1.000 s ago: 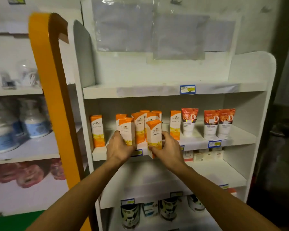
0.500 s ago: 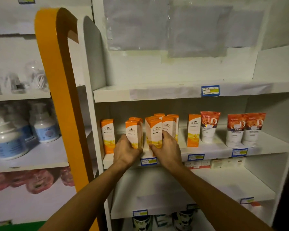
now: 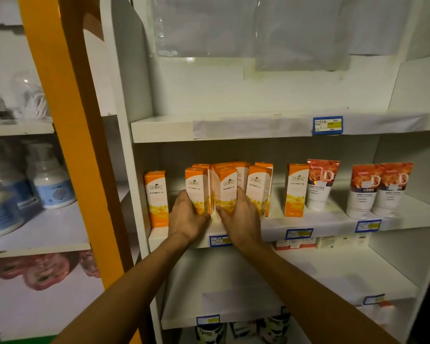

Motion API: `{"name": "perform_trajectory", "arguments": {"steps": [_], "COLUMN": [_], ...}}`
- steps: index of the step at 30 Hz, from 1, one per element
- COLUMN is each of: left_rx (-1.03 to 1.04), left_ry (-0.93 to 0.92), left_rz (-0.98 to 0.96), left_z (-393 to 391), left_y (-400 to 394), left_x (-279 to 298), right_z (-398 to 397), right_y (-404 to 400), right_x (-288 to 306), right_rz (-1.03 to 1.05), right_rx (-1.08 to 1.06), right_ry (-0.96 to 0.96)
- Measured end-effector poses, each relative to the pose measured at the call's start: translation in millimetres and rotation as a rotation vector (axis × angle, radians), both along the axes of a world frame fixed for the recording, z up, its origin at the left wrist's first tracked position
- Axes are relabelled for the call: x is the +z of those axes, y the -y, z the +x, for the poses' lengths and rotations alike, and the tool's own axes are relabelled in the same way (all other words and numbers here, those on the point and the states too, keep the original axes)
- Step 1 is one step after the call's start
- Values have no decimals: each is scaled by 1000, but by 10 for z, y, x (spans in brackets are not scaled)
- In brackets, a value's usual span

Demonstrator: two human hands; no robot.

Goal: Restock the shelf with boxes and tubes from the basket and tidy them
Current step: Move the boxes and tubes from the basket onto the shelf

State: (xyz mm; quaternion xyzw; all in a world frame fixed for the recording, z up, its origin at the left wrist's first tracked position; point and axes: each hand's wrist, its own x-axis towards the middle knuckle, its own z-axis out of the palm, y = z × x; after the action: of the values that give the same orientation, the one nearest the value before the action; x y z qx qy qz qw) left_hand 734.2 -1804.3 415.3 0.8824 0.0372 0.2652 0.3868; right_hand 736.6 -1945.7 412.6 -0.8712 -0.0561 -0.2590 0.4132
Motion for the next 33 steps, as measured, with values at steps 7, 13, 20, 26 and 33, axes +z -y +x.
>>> {"name": "perform_trajectory", "arguments": {"steps": [7, 13, 20, 26, 33], "left_rx": [-25, 14, -5, -42, -144], "left_ry": [-24, -70, -41, -57, -90], "left_rz": [1, 85, 166, 204, 359], "left_z": [-44, -233, -464, -696, -912], "left_y": [26, 17, 18, 179, 675], "left_x": [-30, 46, 180, 226, 78], "right_z": [-48, -212, -492, -731, -983], "right_y": [-20, -6, 153, 490, 1194], "right_x": [-17, 51, 87, 75, -104], "right_rz": [-13, -88, -99, -174, -682], "right_rx": [-22, 14, 81, 117, 147], "right_ry": [-21, 6, 49, 34, -28]}}
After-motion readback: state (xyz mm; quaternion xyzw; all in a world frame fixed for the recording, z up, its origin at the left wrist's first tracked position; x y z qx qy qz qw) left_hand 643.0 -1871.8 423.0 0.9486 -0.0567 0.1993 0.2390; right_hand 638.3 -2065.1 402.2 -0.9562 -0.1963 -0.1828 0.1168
